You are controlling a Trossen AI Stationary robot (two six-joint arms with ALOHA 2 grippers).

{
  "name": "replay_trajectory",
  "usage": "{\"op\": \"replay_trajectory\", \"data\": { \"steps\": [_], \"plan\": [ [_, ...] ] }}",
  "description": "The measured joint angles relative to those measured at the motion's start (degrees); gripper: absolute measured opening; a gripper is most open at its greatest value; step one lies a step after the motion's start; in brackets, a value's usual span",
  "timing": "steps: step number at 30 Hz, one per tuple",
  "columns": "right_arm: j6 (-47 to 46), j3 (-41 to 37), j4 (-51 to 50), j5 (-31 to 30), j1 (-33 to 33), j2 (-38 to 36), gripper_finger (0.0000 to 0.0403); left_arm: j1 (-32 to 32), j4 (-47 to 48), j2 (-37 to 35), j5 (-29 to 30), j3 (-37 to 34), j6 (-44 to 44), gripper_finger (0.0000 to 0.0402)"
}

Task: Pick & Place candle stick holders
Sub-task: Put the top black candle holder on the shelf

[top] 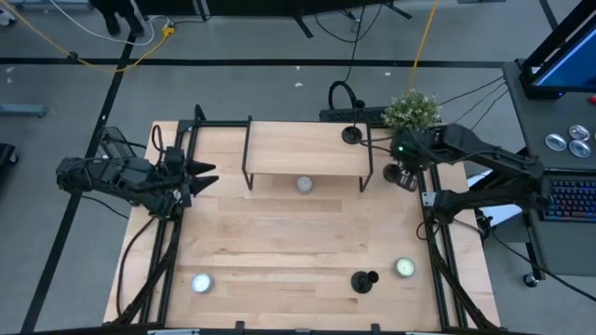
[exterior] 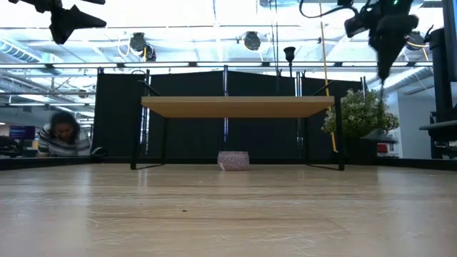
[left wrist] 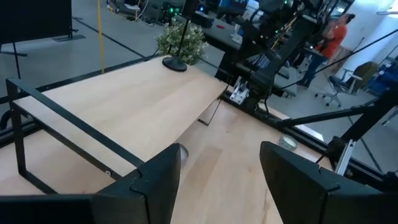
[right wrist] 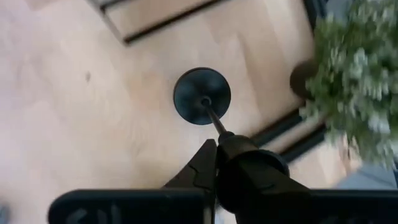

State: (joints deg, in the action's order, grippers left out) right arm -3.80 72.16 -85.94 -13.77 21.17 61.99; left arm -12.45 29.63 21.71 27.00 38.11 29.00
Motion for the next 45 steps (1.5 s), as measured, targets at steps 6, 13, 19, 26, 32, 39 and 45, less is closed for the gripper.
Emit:
{"op": "replay_trajectory", "data": {
  "steps": [6,13,19,26,32,39,45],
  "plan": [
    [-3.48,6.29,-3.86,3.16,-4.28,1.68,0.0013,-0.01,0.06,0.00,-0.02,0.00,0.35,0.0225],
    [-4.01,12.69,-4.05,6.53,-8.03,4.75,0.0012,-0.01,0.08,0.02,-0.11,0.00,1.74,0.0225],
    [-4.71,12.99,-4.01,10.73,-10.08,7.21,0.0012,-0.02,0.10,0.02,-0.11,0.00,1.58,0.0225],
    [-4.52,12.99,-3.99,17.58,-14.02,10.62,0.0012,-0.02,0.12,0.02,-0.11,0.00,1.31,0.0225],
    [-5.16,14.57,-4.25,18.58,-18.02,13.95,0.0012,-0.02,0.12,0.02,-0.11,0.00,1.30,0.0225],
    [-4.52,23.32,0.32,18.53,-21.35,19.37,0.0012,-0.02,0.12,0.02,-0.11,0.00,1.28,0.0225],
    [-2.58,34.75,0.51,13.81,-22.44,25.13,0.0012,-0.02,0.12,0.02,-0.09,0.00,1.28,0.0225]
  ]
}}
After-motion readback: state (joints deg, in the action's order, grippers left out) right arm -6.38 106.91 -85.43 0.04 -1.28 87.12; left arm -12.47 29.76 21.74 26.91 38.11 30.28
